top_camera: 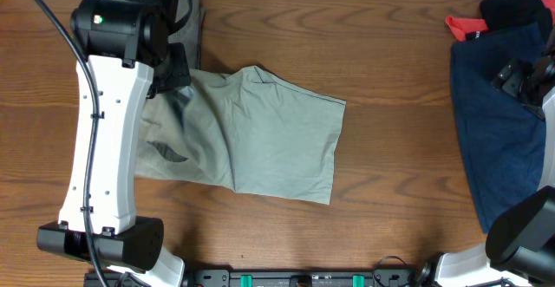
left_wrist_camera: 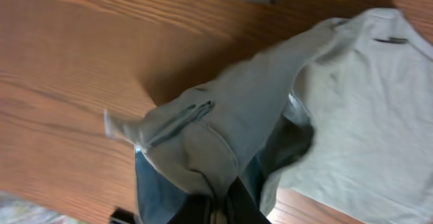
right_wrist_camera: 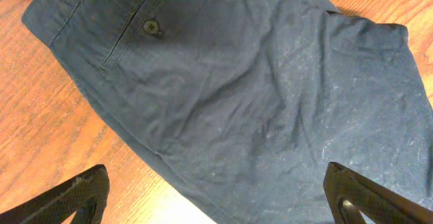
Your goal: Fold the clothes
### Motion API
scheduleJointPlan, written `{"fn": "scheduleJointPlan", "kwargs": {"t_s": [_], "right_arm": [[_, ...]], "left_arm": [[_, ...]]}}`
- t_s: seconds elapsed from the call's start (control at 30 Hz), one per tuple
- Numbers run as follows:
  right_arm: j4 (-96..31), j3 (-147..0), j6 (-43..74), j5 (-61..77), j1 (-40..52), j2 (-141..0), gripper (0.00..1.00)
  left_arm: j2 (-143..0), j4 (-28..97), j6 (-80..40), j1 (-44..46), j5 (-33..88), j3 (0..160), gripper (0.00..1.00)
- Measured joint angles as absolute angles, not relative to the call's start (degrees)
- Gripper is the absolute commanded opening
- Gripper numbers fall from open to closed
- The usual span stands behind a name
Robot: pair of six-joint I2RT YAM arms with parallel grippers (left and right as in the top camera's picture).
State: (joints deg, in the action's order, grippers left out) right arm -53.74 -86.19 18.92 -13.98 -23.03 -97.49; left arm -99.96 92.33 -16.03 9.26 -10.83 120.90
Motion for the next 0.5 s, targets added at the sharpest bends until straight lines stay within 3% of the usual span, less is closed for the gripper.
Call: {"fn": "scheduleJointPlan", "kwargs": {"t_s": [0.5], "right_arm": [[-53.76, -86.19, 18.92, -13.98, -23.03, -97.47, 0.99]], "left_arm": [[-99.96, 92.31, -15.03, 14.02, -5.19, 120.90, 0.06]]}}
